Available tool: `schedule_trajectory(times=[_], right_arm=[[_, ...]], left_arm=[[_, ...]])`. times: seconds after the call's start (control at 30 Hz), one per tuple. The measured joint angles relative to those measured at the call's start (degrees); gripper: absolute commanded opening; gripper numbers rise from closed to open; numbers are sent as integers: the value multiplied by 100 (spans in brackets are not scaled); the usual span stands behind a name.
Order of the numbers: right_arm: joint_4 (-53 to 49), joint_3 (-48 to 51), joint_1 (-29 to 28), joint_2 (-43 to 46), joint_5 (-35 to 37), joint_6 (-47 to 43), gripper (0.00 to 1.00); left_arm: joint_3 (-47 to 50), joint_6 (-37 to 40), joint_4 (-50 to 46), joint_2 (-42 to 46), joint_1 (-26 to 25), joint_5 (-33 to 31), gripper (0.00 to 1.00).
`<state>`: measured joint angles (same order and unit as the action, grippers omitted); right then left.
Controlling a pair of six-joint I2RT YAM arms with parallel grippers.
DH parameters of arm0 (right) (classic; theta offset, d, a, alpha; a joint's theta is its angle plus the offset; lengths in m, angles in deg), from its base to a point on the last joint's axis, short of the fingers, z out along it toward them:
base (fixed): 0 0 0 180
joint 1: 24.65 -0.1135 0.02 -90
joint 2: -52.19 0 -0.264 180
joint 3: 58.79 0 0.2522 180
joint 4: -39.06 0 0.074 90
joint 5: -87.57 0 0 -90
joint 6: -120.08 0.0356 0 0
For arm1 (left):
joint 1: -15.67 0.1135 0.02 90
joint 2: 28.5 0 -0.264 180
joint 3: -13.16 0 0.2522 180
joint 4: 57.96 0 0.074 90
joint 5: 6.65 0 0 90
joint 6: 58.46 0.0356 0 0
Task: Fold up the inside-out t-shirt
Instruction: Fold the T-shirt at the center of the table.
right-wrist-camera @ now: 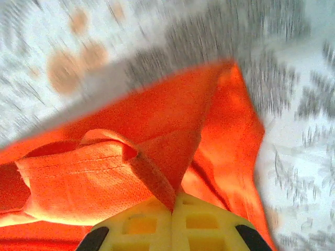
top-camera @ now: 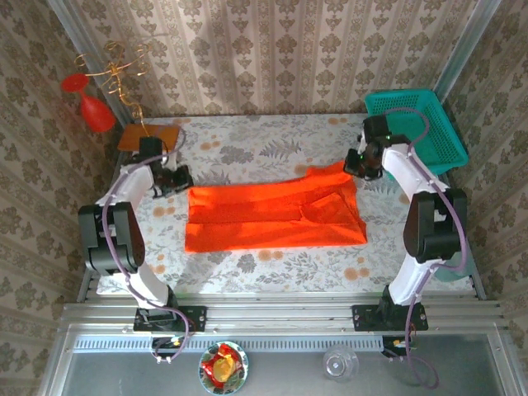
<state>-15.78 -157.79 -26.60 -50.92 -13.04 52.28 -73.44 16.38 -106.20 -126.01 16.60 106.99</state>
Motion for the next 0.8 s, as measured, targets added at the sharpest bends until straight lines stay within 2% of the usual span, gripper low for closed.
schedule_trajectory(times=[0.1, 0.23, 0.33, 0.57, 0.8], right_arm=[[-52, -667, 76, -173, 15, -72, 0], [-133, -774, 103, -131, 9, -142, 0], [-107, -293, 101, -24, -35, -153, 0], [-118, 1432, 101, 531, -131, -140, 0], [15, 2094, 103, 756, -127, -140, 0]], left_arm=[[-769, 85, -31, -192, 15, -7, 0], [-907, 151, -35, -107, 24, -7, 0], [-496, 173, -7, 13, 24, -52, 0], [1143, 164, 168, 400, -15, -264, 5], [1836, 127, 476, 916, -90, -310, 7]])
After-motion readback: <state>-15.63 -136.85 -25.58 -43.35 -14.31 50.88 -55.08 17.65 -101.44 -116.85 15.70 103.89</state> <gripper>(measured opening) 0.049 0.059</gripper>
